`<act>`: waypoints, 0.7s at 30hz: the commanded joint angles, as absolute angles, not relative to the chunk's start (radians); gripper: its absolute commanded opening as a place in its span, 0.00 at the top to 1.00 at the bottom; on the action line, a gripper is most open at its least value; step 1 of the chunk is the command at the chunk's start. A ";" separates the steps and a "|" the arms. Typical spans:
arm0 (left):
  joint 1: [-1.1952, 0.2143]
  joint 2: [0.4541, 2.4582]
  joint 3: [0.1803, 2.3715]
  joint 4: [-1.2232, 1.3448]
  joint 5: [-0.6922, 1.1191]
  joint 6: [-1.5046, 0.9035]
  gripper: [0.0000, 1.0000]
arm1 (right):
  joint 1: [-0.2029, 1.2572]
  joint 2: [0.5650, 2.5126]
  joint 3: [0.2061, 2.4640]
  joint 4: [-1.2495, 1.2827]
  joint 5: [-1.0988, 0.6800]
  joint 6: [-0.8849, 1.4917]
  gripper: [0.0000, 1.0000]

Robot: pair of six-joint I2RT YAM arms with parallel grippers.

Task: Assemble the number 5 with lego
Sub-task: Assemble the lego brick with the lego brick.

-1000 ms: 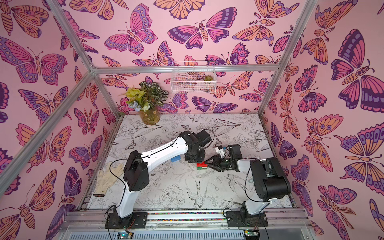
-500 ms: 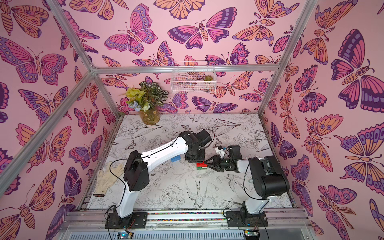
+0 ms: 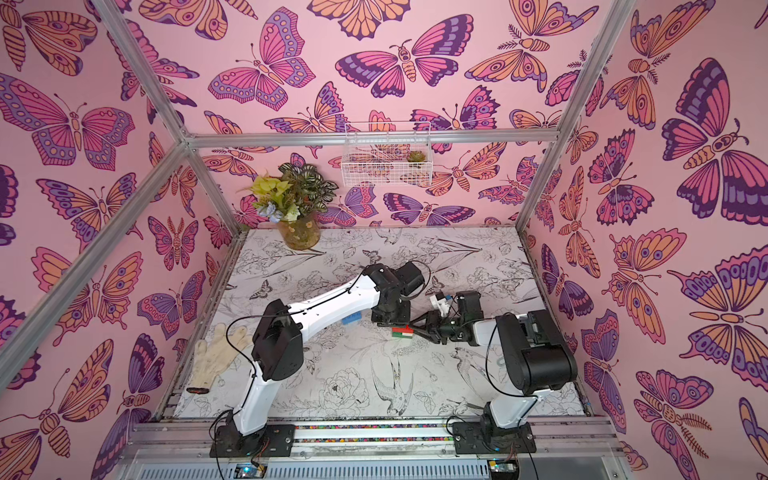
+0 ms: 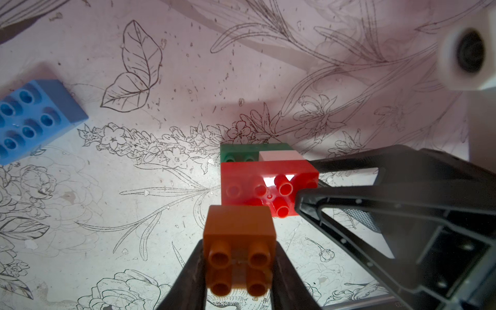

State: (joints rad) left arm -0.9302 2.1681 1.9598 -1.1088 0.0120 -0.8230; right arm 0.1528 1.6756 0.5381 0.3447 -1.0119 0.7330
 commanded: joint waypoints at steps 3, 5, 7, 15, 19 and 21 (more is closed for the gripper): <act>-0.936 2.191 1.977 -1.140 0.014 -0.809 0.90 | 0.153 1.697 0.528 0.334 -1.006 0.727 0.58; -0.936 2.196 1.982 -1.140 0.014 -0.804 0.90 | 0.154 1.700 0.528 0.334 -1.006 0.727 0.58; -0.936 2.202 1.989 -1.140 0.012 -0.797 0.90 | 0.154 1.703 0.528 0.334 -1.006 0.726 0.58; -0.936 2.232 2.020 -1.139 0.011 -0.773 0.90 | 0.155 1.703 0.528 0.330 -1.005 0.724 0.59; -0.936 2.239 2.022 -1.141 0.006 -0.762 0.90 | 0.154 1.707 0.529 0.327 -1.003 0.721 0.60; -0.936 2.239 2.017 -1.141 0.002 -0.761 0.90 | 0.155 1.707 0.530 0.323 -1.003 0.720 0.60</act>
State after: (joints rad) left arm -0.9302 2.2257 2.0060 -1.1107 0.0078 -0.7818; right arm 0.1528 1.6821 0.5377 0.3565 -1.0222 0.7326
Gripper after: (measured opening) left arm 0.358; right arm 0.402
